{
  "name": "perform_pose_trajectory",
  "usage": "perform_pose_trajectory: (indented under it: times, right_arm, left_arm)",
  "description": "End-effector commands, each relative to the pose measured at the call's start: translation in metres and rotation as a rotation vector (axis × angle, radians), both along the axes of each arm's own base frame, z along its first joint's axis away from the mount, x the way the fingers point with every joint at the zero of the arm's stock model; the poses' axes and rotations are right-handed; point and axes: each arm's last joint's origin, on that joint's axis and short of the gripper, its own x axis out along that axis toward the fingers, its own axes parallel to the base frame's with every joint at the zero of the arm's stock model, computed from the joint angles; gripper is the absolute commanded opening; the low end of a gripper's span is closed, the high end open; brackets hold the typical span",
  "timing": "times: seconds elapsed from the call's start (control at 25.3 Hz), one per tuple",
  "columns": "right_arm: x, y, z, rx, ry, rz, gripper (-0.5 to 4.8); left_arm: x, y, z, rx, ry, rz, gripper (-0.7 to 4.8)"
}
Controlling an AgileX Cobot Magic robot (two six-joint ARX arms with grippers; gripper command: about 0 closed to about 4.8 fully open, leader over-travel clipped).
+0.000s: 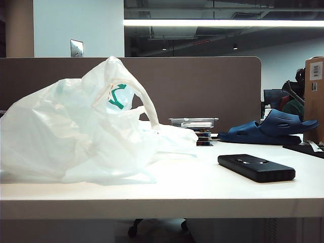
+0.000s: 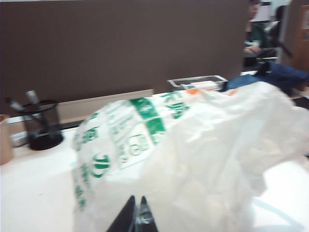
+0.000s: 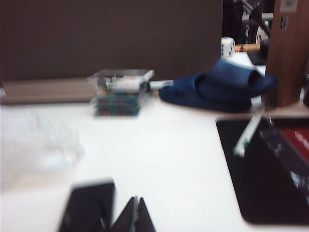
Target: Put the power bank into the bag.
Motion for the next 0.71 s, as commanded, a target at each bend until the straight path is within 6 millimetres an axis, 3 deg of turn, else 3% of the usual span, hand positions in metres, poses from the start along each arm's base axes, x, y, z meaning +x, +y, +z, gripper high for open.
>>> perform_pose_trajectory:
  times: [0.04,0.36,0.51,0.71]
  right_arm:
    - [-0.003,0.0,0.024,0.023,-0.07,0.003,-0.08]
    - [-0.017,0.001,0.07,0.025,-0.016,0.001,-0.08]
    - [-0.038,0.002,0.109,0.027,-0.003,-0.006,-0.08]
    - [-0.053,0.003,0.133,0.028,0.007,-0.009,-0.08]
  left_arm:
    - [-0.001,-0.002,0.002,0.008,-0.013,-0.085,-0.06]
    - [-0.004,-0.006,0.004,-0.144,0.095,-0.238,-0.06]
    - [-0.011,-0.009,0.017,-0.132,0.125,-0.37,-0.06]
    - [-0.014,-0.009,0.027,-0.113,0.114,-0.375,-0.06]
